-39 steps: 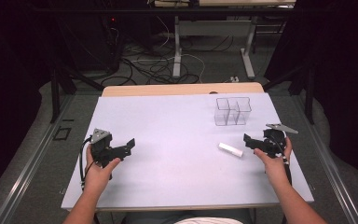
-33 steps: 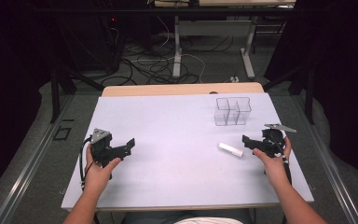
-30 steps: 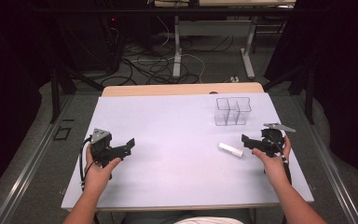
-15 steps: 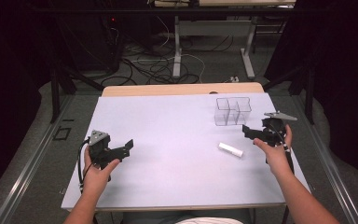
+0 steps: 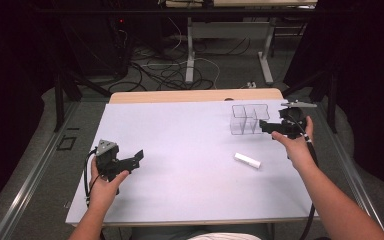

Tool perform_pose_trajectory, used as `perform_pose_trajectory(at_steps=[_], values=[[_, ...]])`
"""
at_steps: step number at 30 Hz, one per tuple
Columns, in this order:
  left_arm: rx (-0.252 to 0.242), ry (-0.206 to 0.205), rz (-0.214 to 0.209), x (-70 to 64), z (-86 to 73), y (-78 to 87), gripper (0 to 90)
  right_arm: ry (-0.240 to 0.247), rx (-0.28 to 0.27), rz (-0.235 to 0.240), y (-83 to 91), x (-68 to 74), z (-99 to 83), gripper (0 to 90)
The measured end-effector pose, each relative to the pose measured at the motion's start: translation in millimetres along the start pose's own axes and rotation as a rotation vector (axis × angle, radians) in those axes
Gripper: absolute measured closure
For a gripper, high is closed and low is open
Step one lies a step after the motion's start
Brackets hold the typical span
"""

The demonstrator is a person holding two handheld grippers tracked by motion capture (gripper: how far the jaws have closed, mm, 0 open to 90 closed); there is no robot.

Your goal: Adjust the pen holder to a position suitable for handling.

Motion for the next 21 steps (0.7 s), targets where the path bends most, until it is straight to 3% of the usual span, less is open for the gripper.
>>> perform_pose_trajectory(at_steps=[9,21], values=[[-0.002,0.001,0.003,0.7,0.0,0.4,1.6,0.031,0.020,-0.017,-5.3,2.2,15.0,0.3],[0.002,0.002,0.004,1.7,0.0,0.2,1.9,0.032,0.069,-0.058,-20.4,-4.4,32.0,10.1]])
Point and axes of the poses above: each handheld gripper's, and its own axes: y roughly backward along the jaws, z roughly out of its top, x roughly to its left, the point moved 7 cm from there along -y, roughly forward along the jaws, and after that the axes turned 9 degrees about -z, right-handed, at the moved point
